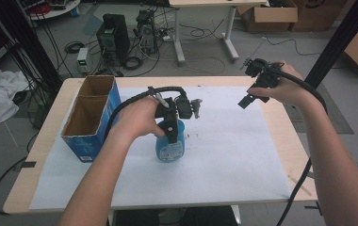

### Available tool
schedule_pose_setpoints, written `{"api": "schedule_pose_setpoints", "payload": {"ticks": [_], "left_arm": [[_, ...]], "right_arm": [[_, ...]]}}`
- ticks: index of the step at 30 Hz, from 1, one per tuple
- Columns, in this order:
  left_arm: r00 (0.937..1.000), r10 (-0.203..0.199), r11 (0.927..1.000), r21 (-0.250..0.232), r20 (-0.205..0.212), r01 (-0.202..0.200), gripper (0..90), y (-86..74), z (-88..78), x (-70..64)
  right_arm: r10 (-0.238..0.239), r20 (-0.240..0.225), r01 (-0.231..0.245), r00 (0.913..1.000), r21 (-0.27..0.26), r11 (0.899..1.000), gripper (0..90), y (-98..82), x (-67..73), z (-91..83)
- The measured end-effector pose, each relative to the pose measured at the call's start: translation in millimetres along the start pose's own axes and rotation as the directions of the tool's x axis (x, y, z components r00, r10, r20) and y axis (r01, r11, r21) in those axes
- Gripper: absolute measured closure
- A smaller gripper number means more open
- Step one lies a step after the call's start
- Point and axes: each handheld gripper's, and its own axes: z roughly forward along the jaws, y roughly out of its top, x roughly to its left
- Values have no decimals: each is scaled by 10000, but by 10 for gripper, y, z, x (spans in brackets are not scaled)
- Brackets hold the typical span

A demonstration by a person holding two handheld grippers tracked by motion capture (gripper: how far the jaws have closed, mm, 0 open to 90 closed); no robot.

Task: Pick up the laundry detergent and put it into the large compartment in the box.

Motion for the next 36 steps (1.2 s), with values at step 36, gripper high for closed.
{"api": "schedule_pose_setpoints", "payload": {"ticks": [36], "left_arm": [[8960, -4439, 8946, -514, 99, 4438, 380, -387, -1001, 316]], "right_arm": [[-63, -74, 63, 10000, 13, 10000, 266, 51, 1, 32]]}}
